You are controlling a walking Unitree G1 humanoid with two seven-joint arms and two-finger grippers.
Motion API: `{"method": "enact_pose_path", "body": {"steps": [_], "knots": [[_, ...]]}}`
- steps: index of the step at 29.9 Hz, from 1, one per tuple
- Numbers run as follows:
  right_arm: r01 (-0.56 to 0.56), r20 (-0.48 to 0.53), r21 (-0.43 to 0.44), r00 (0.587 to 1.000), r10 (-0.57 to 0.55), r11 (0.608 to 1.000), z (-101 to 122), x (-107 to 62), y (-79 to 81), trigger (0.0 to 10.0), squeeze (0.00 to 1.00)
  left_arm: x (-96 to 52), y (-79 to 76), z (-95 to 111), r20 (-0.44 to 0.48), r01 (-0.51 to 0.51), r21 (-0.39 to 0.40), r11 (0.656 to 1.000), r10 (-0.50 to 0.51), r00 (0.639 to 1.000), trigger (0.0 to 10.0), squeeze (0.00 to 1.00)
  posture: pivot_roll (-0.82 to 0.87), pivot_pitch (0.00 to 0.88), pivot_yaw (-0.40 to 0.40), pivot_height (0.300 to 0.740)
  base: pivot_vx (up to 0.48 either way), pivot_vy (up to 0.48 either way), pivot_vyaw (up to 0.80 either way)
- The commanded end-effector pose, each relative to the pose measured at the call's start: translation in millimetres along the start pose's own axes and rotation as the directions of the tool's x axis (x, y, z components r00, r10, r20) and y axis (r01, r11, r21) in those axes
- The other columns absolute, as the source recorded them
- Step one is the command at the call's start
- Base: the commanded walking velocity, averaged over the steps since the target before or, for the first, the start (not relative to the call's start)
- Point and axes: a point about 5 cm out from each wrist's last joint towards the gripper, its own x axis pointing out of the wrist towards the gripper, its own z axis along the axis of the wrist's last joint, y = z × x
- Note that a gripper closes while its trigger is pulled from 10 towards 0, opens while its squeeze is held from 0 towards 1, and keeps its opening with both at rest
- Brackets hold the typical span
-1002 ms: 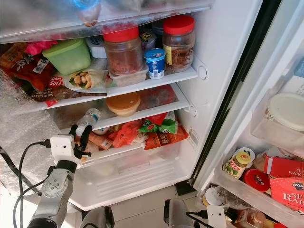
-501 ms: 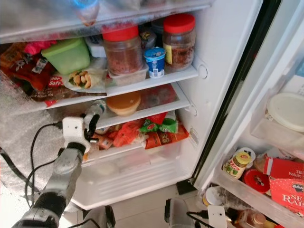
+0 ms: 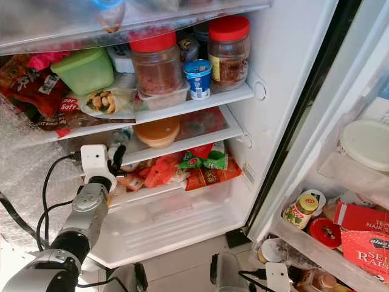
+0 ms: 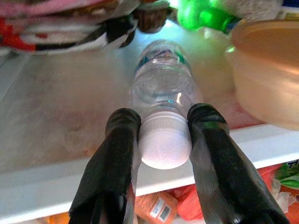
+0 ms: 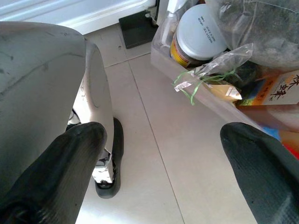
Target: Restocking fridge
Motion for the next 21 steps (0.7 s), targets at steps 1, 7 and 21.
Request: {"method": "enact_pose_path", "body": {"steps": [1,7,21], "knots": [[-0.016,-0.022,0.008,1.0,0.017,1.0,-7,-1.0,6.0,10.0,0.0,-6.3,8.1,-21,-0.122,-0.02,0.013,1.0,0.022,0.992,10.0,0.0,-0.08,0.087,0.064,0.615,0.0,0.0,0.0],[-0.015,-0.023,0.007,1.0,0.015,1.0,-8,-1.1,5.8,10.0,0.0,-1.8,10.9,-16,-0.111,-0.034,0.017,0.999,0.036,0.993,10.0,0.0,-0.09,0.082,0.062,0.615,0.0,0.0,0.0],[-0.009,-0.021,-0.001,1.0,0.009,1.0,-7,-1.1,4.7,10.0,0.0,16.3,-0.7,8,-0.065,-0.015,-0.017,1.0,0.014,0.998,10.0,0.0,-0.09,0.082,0.055,0.615,0.0,0.0,0.0]]}}
